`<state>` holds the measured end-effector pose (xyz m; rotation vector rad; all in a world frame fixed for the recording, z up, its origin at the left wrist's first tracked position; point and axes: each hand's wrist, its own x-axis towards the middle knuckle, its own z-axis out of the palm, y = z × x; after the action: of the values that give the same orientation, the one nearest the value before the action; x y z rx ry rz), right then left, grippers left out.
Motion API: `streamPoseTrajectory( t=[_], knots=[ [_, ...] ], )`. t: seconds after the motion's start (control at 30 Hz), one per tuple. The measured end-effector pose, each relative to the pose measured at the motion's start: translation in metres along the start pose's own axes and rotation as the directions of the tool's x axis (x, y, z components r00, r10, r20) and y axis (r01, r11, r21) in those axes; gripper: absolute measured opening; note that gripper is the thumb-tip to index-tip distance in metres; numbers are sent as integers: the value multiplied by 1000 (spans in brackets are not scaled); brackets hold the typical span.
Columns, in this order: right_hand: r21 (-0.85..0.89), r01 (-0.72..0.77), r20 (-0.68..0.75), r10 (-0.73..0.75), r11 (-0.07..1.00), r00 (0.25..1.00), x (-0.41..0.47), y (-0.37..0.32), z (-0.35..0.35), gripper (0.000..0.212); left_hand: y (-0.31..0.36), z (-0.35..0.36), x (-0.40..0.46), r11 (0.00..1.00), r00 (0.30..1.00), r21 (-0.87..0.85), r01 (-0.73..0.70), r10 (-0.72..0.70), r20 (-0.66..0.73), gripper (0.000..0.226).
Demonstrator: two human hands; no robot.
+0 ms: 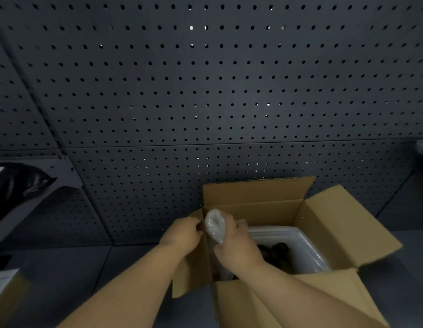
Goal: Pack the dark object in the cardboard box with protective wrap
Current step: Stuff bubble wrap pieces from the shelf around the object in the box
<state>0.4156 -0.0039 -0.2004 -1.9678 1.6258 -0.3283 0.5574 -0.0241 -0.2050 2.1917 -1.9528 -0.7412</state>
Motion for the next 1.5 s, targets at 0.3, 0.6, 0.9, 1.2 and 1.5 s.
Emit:
streamPoseTrajectory(
  t=[0.3, 0.6, 0.9, 1.2, 1.5],
  knots=[
    [-119, -47, 272, 78, 992, 959, 6, 0, -17, 71, -3, 0, 0, 1000, 1000, -30, 0, -1, -24, 49],
    [-224, -91, 299, 157, 970, 941, 31, 10, 10, 71, -2, -2, 3, 999, 1000, -48, 4, -5, -13, 50],
    [-350, 268, 530, -46, 897, 847, 30, 11, -40, 79, -1, 0, 0, 997, 1000, -81, 4, -3, 8, 54],
    [-366, 341, 509, -120, 866, 852, 39, 29, -9, 61, 1, -3, 3, 995, 999, -100, 28, -24, 36, 60],
    [-462, 391, 542, -96, 796, 835, 44, 31, 14, 54, 2, -3, 5, 993, 999, -109, 34, -30, 37, 62]
  ],
)
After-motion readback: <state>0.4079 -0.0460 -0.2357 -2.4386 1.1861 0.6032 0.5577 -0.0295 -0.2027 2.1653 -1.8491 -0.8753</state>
